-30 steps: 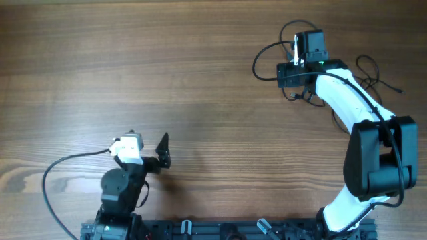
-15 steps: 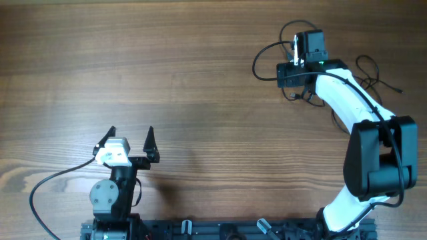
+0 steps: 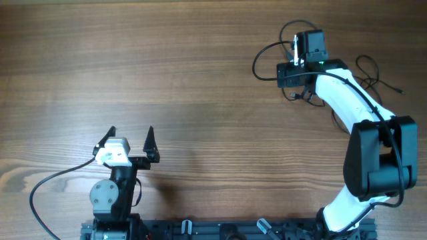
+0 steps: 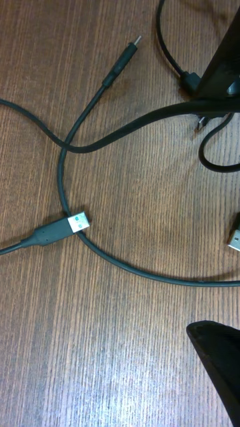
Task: Untangle cables
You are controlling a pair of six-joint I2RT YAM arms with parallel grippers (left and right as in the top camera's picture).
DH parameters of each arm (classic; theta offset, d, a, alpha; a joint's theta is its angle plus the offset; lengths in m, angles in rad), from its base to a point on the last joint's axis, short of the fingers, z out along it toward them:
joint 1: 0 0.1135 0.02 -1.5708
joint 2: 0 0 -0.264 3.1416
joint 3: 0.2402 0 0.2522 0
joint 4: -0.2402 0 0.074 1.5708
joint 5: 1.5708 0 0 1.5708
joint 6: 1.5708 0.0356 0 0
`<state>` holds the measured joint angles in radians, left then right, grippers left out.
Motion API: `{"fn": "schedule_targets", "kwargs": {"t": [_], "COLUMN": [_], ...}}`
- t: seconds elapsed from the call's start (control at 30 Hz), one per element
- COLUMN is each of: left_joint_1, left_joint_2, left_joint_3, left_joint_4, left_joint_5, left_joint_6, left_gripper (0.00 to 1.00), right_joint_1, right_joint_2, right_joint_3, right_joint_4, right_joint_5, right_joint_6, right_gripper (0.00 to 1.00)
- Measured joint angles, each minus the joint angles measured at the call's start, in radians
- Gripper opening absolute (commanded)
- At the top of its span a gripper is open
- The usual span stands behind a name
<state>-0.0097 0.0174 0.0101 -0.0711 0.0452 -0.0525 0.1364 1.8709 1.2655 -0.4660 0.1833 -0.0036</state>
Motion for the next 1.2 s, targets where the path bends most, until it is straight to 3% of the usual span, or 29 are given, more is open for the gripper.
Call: {"fn": "schedule_targets", "kwargs": {"t": [0.1,0.3,0.6,0.83,1.07,1.2], "left_joint_1": [0.0,0.0,0.0,0.0,0.0,0.0], "left_joint_2": [0.0,0.0,0.0,-0.003,-0.003,-0.003], "left_joint_3": [0.0,0.0,0.0,0.0,0.0,0.0], "left_joint_4": [0.0,0.0,0.0,0.0,0.0,0.0], "left_joint_5": [0.0,0.0,0.0,0.0,0.0,0.0], "left_joint_6": [0.0,0.0,0.0,0.0,0.0,0.0], "left_gripper": [1.0,1.0,1.0,1.0,1.0,1.0], "right_joint_1": [0.0,0.0,0.0,0.0,0.0,0.0], "right_joint_2": [-0.037,-0.499,-0.984,-1.256,-1.699,-1.844], "right_joint_3": [-0.002,-0.002,-0.002,-0.098,-0.537,-0.778], "right_joint_4": [-0.003,0.002,-0.005,-0.165,0.146,0.477], "right_joint_5": [0.0,-0.003,0.017,0.064,0.079,0.027], "right_joint_6": [0.0,0.0,-0.006,-0.036,-0.043,-0.043], "right_gripper": [1.0,1.0,1.0,1.0,1.0,1.0]}}
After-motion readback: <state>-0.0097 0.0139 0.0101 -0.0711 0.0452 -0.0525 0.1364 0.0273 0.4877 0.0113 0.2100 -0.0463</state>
